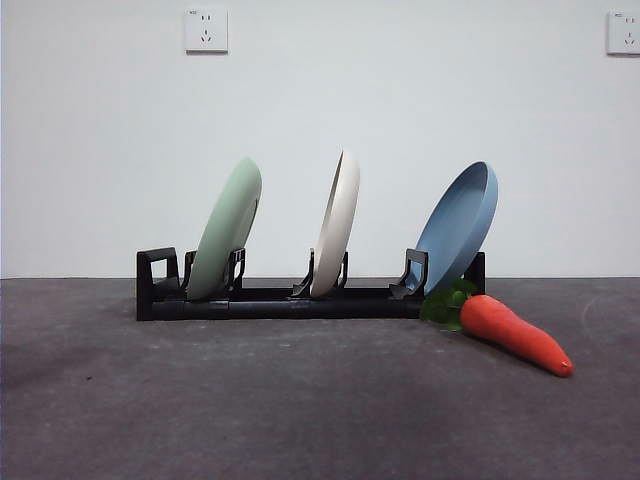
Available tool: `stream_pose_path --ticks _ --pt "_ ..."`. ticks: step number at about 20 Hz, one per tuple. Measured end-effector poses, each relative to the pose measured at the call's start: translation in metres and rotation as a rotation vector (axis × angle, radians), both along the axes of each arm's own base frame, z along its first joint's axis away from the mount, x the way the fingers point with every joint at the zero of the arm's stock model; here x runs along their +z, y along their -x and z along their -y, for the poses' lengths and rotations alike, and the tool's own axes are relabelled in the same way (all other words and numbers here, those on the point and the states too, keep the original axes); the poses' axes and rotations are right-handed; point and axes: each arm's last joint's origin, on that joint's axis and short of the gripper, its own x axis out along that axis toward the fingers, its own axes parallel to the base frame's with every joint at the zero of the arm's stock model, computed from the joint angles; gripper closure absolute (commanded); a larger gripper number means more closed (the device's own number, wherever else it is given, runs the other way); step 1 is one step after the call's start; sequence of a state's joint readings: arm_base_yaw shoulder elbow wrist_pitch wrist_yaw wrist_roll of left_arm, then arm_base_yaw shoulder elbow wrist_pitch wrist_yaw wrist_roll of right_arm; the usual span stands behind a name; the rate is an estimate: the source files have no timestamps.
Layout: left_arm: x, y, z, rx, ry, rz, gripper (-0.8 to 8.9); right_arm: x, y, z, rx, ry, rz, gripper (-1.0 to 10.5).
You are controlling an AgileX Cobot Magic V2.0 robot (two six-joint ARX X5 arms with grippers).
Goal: Take the green plate from the plate rack,put the plate on the table,take the carrot from the table,put the carrot in the plate
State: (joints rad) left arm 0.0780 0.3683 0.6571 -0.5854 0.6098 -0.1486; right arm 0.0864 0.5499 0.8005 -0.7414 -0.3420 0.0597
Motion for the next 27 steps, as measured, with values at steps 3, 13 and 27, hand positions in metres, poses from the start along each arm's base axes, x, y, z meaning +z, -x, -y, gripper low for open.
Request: stream_pose_path --ticks 3,13,27 --pt "0.010 0.001 0.002 -0.080 -0.018 -0.043 8.20 0.009 -0.006 -0.001 0.063 0.057 -0.099 9.6" --pt "0.024 0.003 0.003 -0.180 -0.099 -0.096 6.64 0.006 -0.016 -0.006 0.263 0.076 -0.276 7.6" --pt "0.027 -0.030 0.000 -0.167 -0.073 -0.097 2.47 0.007 -0.018 -0.006 0.236 0.042 -0.274 2.3"
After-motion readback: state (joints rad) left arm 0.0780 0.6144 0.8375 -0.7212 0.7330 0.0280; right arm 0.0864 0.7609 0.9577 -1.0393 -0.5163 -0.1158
